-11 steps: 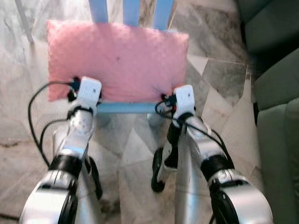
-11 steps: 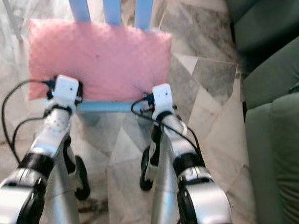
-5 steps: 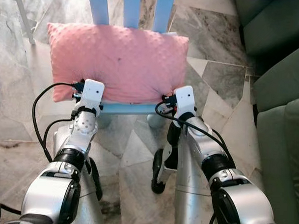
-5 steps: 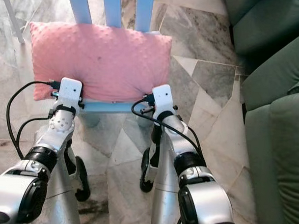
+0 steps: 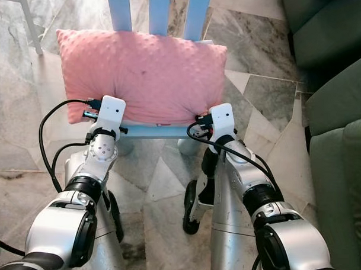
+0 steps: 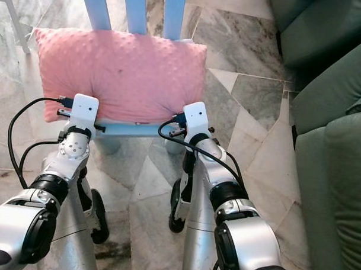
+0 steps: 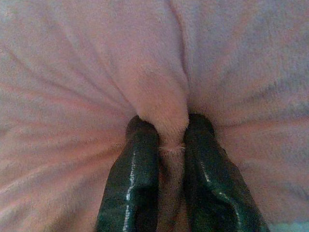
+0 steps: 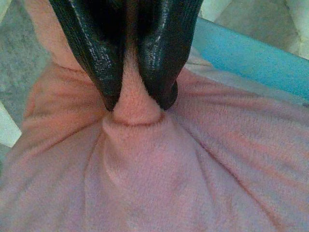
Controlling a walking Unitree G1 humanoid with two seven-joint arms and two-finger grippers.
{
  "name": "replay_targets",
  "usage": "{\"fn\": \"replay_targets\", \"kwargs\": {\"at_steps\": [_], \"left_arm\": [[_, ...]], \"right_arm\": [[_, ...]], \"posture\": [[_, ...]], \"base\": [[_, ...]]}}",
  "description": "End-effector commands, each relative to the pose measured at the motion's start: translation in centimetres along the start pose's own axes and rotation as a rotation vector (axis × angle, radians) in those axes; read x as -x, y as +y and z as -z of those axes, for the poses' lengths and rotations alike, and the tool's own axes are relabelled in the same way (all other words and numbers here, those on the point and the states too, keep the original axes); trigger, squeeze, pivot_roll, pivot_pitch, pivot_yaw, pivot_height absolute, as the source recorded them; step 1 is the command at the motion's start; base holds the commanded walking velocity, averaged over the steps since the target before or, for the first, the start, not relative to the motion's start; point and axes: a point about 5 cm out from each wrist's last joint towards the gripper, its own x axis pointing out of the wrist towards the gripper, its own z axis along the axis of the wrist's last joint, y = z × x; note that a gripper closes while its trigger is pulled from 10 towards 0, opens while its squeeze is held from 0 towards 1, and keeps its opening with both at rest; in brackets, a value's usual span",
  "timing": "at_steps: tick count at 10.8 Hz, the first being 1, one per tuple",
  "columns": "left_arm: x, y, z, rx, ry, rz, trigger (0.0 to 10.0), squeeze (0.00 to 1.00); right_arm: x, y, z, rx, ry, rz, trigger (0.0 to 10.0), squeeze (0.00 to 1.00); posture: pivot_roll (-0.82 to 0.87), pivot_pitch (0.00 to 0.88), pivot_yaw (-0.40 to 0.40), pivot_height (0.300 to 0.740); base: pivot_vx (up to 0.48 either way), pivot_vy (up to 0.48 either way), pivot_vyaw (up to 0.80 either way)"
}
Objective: Move the pillow to the sofa
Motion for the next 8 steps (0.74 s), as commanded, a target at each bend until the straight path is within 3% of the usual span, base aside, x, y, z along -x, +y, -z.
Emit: {"fn": "replay_targets", "kwargs": {"at_steps": [1, 5, 7, 8], "left_arm": [[1.5, -0.9, 3.3, -0.025, 0.152, 0.049, 0.0, 0.0], [0.8, -0.9, 2.6, 0.012, 0.165, 0.044, 0.0, 0.0], [0.5, -0.4, 2.5, 0.088, 0.21, 0.004, 0.0, 0.0], [0.4, -0.3, 2.0, 0.098, 0.175, -0.011, 0.0, 0.0]], "right_arm": [[1.0, -0.8, 2.5, -0.021, 0.095, 0.042, 0.0, 0.0], [0.4, -1.5, 1.4, -0.041, 0.085, 0.061, 0.0, 0.0], [0.0, -1.5, 0.8, -0.04, 0.076, 0.062, 0.0, 0.0], [-0.1, -1.4, 0.5, -0.039, 0.059, 0.058, 0.0, 0.0]], "posture": [[-0.02, 0.456, -0.132, 0.482], [-0.02, 0.395, -0.123, 0.482], [0.0, 0.327, -0.105, 0.482], [0.0, 0.306, -0.101, 0.482]], "base": [[0.0, 0.0, 0.0], [0.0, 0.0, 0.0], [0.0, 0.0, 0.0], [0.0, 0.0, 0.0]]}}
